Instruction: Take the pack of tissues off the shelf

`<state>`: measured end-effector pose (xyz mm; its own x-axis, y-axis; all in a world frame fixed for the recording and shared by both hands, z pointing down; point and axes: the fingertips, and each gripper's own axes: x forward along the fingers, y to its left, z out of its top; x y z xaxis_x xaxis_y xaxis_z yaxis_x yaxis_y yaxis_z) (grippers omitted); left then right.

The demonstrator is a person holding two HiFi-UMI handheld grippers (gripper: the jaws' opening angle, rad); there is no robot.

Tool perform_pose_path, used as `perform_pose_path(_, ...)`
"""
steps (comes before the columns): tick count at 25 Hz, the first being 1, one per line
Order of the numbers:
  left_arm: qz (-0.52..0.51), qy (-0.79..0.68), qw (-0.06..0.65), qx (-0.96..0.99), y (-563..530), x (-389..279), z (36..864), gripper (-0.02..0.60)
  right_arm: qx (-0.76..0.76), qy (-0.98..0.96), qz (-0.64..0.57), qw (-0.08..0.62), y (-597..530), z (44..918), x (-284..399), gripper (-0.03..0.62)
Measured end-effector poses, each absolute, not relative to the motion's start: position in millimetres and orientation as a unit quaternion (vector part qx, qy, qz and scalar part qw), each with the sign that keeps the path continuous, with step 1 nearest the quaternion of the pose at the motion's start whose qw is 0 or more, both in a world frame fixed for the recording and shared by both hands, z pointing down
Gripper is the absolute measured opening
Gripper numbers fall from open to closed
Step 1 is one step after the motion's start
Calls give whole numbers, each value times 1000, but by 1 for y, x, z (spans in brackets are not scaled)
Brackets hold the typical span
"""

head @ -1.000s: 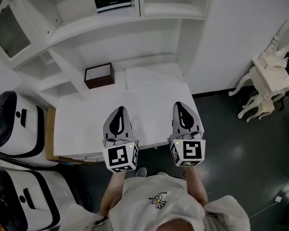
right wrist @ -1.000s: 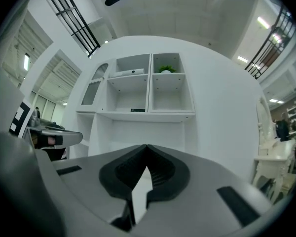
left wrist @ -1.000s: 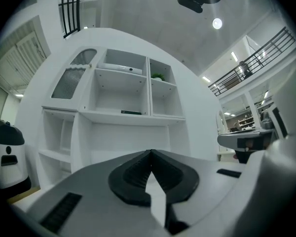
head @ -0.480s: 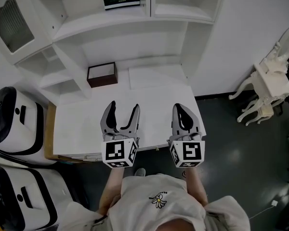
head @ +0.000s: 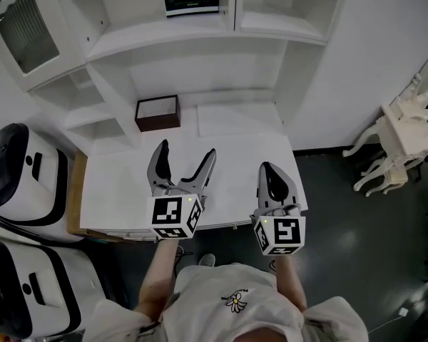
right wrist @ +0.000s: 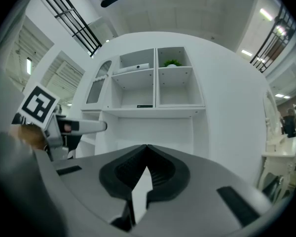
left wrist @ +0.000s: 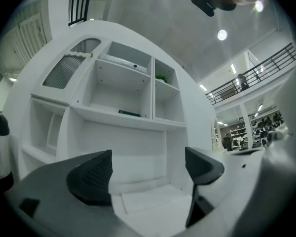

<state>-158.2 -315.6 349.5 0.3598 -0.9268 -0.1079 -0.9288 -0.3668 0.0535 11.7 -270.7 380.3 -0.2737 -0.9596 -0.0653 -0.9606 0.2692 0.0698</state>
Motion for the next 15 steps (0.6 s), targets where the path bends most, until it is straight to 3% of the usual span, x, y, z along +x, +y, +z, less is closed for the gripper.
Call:
perform_pose_path(4, 85, 547, 96, -827, -361, -173, 254, 443, -605, 795, 39, 2, -272, 383, 14, 3)
perform_pose_path(7, 85, 528, 123, -836, -412, -182, 179, 442, -609, 793, 25, -2, -272, 389, 16, 3)
perform_pose_path(15, -64, 506, 67, -858, -570, -174, 125, 442, -638, 770, -4, 0, -272, 397, 41, 3)
